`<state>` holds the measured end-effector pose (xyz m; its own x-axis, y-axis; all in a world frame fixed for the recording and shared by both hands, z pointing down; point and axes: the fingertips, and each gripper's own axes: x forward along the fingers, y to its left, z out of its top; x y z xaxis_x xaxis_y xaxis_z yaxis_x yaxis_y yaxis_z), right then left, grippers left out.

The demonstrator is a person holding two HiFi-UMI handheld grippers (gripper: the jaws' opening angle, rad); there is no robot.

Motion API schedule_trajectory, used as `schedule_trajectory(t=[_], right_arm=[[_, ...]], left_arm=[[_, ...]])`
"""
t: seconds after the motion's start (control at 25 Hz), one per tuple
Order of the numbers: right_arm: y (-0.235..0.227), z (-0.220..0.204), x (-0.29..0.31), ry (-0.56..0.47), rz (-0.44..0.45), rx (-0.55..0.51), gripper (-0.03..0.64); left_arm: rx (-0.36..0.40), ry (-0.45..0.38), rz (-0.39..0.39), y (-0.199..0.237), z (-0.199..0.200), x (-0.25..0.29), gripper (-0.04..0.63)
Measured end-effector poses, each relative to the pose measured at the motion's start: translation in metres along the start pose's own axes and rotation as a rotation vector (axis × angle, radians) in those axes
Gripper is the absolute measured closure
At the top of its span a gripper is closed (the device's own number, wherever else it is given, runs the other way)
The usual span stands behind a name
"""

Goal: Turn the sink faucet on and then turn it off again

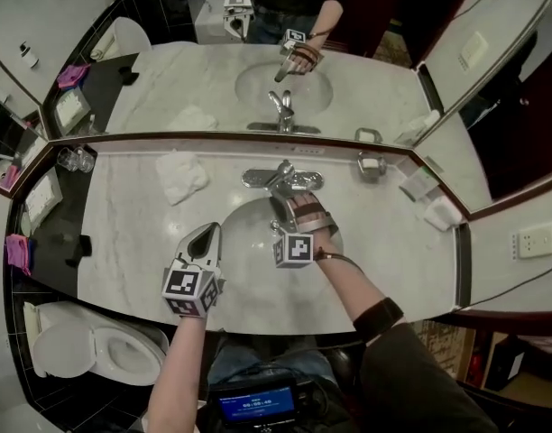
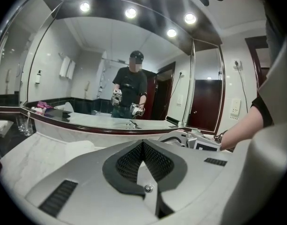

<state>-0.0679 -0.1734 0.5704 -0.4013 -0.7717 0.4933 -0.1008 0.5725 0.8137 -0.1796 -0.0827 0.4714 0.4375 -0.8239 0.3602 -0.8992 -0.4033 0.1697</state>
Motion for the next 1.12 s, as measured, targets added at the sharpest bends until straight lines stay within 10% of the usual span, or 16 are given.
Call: schedule_trajectory(t=[0.48, 1.12], right_arm=[[-0.052, -0.007, -0.100, 0.044, -0.080, 0.371, 0.595], [-0.057, -0.057, -0.200, -0.011, -0.078, 1.143, 0.595]], left_arm=[[0.034, -0.050, -0.034, -0.028, 0.034, -0.026, 0.595], [0.071, -0.028, -0.097, -0.058, 0.021, -0.030, 0.595]])
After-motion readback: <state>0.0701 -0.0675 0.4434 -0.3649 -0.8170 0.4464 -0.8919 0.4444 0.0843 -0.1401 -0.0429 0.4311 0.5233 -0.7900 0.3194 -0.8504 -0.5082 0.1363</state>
